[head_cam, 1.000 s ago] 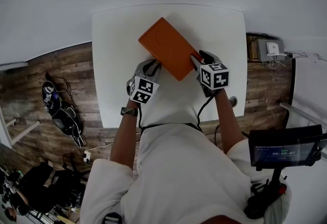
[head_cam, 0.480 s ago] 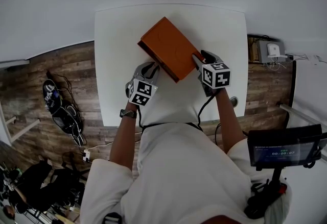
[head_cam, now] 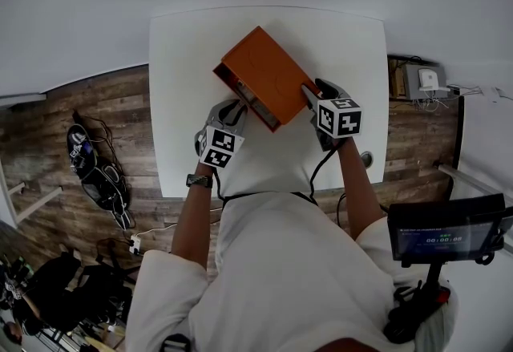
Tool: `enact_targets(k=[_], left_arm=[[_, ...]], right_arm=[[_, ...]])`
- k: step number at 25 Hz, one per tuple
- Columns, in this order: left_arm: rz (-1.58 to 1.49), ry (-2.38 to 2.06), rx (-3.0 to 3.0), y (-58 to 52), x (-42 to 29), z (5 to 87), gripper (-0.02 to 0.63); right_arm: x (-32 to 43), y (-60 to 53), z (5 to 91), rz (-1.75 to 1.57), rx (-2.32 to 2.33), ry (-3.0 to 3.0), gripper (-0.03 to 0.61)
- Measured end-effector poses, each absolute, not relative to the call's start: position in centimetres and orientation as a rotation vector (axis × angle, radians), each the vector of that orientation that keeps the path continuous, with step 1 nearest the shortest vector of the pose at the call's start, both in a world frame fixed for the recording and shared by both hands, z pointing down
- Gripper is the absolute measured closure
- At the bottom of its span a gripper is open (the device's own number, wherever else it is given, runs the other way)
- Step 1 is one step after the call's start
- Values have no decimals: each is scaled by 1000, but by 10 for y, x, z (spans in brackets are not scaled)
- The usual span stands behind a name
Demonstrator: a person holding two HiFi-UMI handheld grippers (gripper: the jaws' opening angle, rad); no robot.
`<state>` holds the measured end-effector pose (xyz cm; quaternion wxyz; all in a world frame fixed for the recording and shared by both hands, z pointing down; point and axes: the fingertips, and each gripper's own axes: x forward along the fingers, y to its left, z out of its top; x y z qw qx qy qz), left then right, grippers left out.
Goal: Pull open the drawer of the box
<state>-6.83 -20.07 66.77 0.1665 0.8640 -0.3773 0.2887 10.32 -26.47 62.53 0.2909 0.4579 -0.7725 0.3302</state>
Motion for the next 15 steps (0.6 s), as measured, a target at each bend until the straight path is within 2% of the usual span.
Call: enact_targets(k=[15], left_arm=[[855,-1088,2433,-190,-84,674,534]], right_arm=[[103,-268,631,910,1235,-2056,387]])
